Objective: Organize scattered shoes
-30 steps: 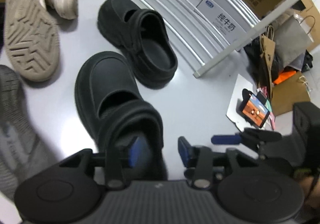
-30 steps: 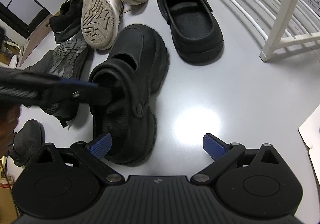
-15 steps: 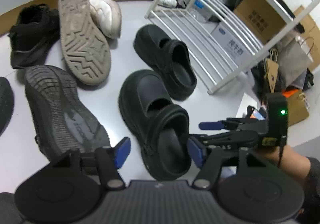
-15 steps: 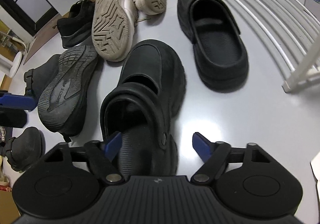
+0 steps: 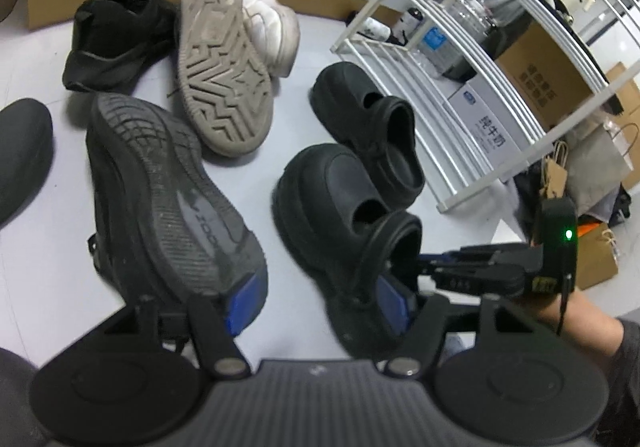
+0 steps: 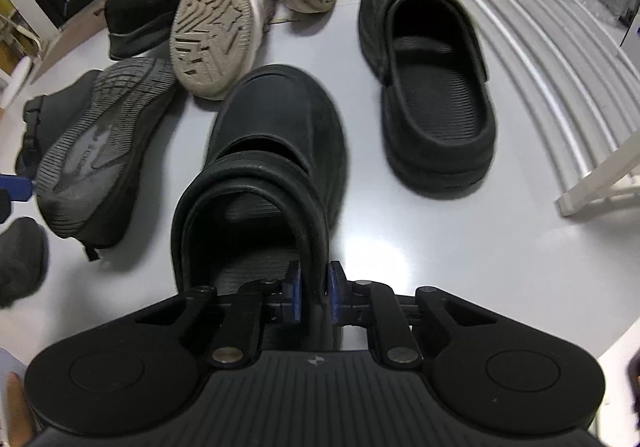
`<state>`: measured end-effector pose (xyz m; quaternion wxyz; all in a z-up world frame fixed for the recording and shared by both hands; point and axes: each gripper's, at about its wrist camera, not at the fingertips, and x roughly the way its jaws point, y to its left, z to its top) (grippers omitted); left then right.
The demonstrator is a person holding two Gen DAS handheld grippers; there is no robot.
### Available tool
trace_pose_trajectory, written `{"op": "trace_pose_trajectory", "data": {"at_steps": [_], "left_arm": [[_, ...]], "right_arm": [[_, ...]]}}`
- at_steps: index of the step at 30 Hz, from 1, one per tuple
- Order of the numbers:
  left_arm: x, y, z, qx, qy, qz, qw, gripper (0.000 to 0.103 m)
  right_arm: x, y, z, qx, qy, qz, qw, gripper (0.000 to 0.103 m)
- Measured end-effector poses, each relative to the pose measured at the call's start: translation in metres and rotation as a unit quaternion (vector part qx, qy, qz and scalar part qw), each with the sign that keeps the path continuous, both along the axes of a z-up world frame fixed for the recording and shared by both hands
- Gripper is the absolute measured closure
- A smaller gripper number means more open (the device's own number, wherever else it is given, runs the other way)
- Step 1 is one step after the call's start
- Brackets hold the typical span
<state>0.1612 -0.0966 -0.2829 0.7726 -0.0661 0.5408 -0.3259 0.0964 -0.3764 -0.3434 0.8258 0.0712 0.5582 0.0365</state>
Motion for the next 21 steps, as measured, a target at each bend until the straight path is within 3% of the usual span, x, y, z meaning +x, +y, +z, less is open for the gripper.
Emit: {"op": "trace_pose_trajectory", "data": {"at_steps": [9, 11, 13, 15, 21], "left_arm": [[-0.005, 0.0, -0.003, 0.005, 0.0, -0.008, 1.0, 0.035], [-0.005, -0.001, -0.003, 0.007, 0.0, -0.01, 0.9999, 0.035], [-0.007, -0.001, -0.005, 0.009, 0.0, -0.011, 0.9999, 0.035], [-0.007, -0.002, -0.005, 0.01, -0.002, -0.012, 0.9999, 0.035], [-0.005, -0.004, -0.006, 0.02, 0.001, -0.004, 0.9998, 0.034]], "right_arm": [[-0.005, -0.022, 0.006, -0.045, 0.01, -0.008, 0.999, 0.086], [-0.008, -0.028, 0.013, -0.047, 0.009, -0.021, 0.999, 0.075], [-0.012, -0.03, 0.019, -0.049, 0.004, -0.03, 0.998, 0.04], [-0.02, -0.03, 0.031, -0.051, -0.008, -0.049, 0.997, 0.032], [-0.027, -0.017, 0.038, 0.003, 0.001, -0.061, 0.998, 0.026]]}}
